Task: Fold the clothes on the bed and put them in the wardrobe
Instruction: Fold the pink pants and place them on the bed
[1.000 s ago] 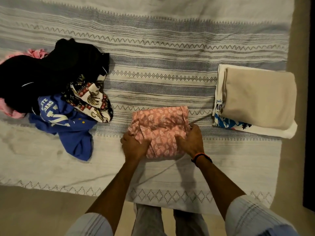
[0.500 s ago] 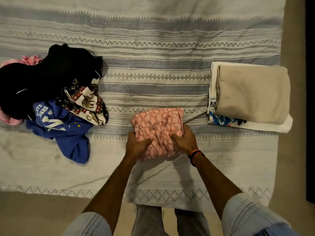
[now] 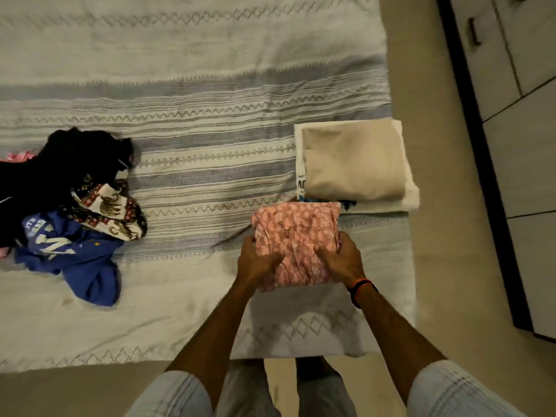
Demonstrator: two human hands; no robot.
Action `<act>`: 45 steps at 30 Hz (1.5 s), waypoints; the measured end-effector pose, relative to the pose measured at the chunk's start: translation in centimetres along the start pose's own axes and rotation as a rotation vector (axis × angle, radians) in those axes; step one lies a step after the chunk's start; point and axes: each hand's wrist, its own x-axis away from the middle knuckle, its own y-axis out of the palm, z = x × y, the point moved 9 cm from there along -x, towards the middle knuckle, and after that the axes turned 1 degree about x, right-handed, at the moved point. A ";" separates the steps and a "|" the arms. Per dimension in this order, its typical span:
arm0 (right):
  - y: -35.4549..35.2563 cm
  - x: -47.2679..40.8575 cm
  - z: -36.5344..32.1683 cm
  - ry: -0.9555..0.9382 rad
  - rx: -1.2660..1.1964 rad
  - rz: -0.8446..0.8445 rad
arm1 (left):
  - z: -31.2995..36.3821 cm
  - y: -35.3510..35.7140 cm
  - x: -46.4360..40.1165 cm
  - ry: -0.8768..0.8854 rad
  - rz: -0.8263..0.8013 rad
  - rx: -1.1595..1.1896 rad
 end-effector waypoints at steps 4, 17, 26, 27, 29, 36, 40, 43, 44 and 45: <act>-6.4 0.0 5.0 0.035 -0.009 0.045 | 0.2 7.7 2.1 0.021 -0.062 -0.038; -13.8 -1.3 15.4 0.138 0.071 0.037 | -3.3 17.4 3.0 -0.059 -0.121 -0.217; -14.4 0.7 12.4 0.019 0.205 0.075 | -0.7 14.1 5.4 -0.058 -0.074 -0.143; -14.3 1.1 11.5 -0.008 0.208 0.075 | -0.3 13.8 5.9 -0.053 -0.073 -0.132; -13.8 1.9 9.8 -0.049 0.188 0.060 | 0.6 12.8 6.9 -0.038 -0.063 -0.114; -10.2 7.5 2.4 -0.191 0.172 -0.015 | 2.8 5.8 12.2 0.055 -0.021 -0.043; -7.0 10.4 -1.5 -0.256 0.160 -0.041 | 2.7 0.4 14.0 0.087 0.019 -0.007; -3.9 12.9 -4.2 -0.300 0.147 -0.068 | 2.3 -4.0 15.1 0.111 0.048 0.030; -2.5 13.9 -5.3 -0.324 0.143 -0.074 | 2.0 -6.2 15.7 0.114 0.067 0.043; -0.9 15.1 -6.4 -0.339 0.144 -0.078 | 1.5 -8.3 16.0 0.123 0.083 0.046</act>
